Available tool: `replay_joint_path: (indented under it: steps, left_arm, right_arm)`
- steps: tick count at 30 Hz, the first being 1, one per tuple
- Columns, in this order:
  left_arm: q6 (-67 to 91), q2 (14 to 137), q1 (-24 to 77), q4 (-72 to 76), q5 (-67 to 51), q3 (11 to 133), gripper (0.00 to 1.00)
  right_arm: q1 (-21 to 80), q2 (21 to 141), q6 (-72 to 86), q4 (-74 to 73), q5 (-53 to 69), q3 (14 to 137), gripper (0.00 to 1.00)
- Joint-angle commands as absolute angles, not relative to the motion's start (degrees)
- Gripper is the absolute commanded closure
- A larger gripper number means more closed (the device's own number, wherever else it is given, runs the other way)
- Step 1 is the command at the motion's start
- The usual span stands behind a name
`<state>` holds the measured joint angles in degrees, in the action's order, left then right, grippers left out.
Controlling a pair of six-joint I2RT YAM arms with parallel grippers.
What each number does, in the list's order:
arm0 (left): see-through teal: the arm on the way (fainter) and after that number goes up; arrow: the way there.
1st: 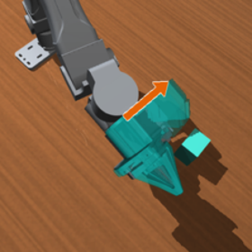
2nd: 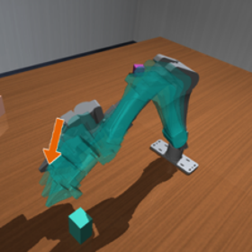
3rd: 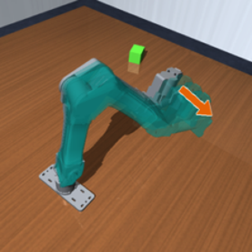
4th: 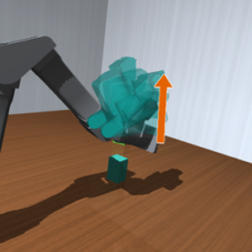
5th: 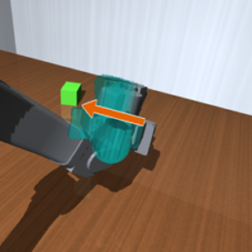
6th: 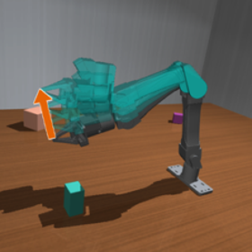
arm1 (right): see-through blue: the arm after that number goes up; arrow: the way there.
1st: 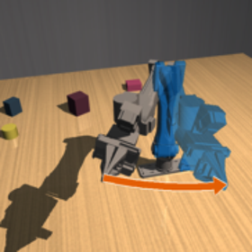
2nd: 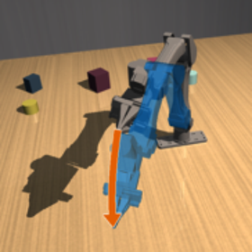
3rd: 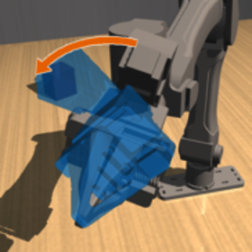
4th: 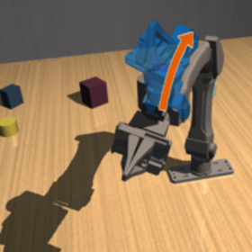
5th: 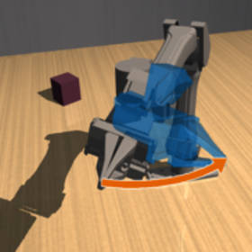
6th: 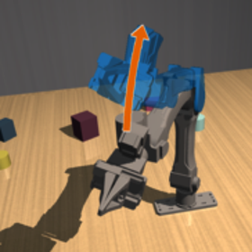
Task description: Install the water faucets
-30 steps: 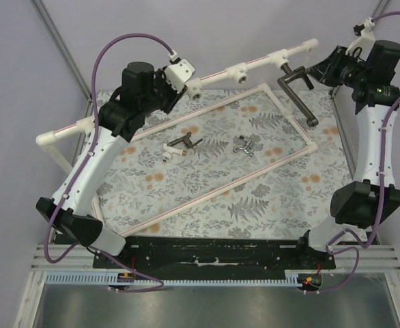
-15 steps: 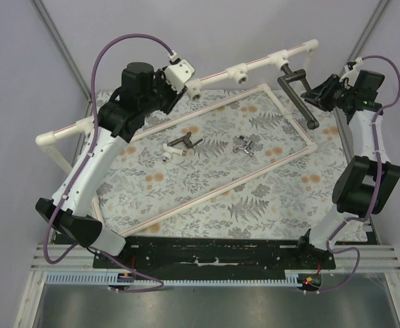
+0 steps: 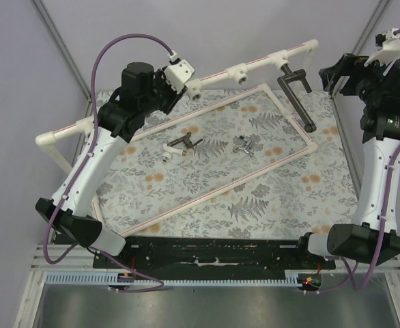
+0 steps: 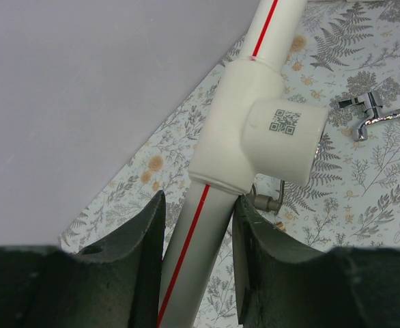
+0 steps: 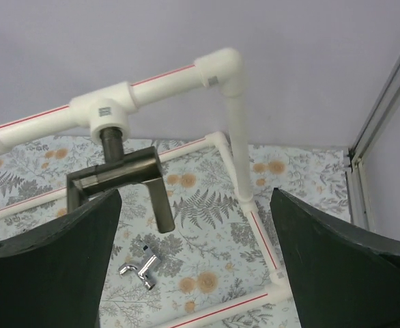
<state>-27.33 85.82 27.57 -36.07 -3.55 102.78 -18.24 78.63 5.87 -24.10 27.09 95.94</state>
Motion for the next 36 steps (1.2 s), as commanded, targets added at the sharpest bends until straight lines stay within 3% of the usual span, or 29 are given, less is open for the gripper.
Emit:
replay_joint_path:
  steps: [1,6,9,11,17,20,25,36]
  left_arm:
    - [-16.96,83.23,26.19,-34.98,4.57,104.06,0.98]
    - [-16.44,83.41,26.19,-34.37,5.45,103.27,0.98]
    - [-15.91,83.58,26.19,-34.80,5.71,103.80,0.98]
    - [-15.82,83.50,26.19,-34.81,5.80,103.89,0.98]
    - [-14.77,83.94,26.19,-34.28,6.50,103.97,0.98]
    - [-14.33,84.46,26.19,-34.10,6.50,104.15,0.98]
    - [-14.59,84.64,26.19,-34.10,7.38,104.33,0.98]
    - [-14.50,86.13,26.19,-34.63,6.59,105.91,0.98]
  right_arm:
    - [-17.58,75.34,3.08,-19.02,26.00,91.88,0.02]
    - [-17.58,60.32,23.35,19.71,15.77,62.64,0.02]
    - [-17.67,61.95,16.55,7.61,22.91,69.39,0.02]
    - [-16.70,63.37,15.21,5.79,21.02,70.40,0.02]
    - [-9.34,73.11,3.89,-19.47,4.26,87.51,0.02]
    - [-4.41,76.81,-2.45,-25.39,-7.53,91.66,0.02]
    - [-2.64,77.96,-6.58,-25.23,-11.61,91.15,0.02]
    - [-2.64,74.79,-33.55,-12.14,4.83,79.81,0.11]
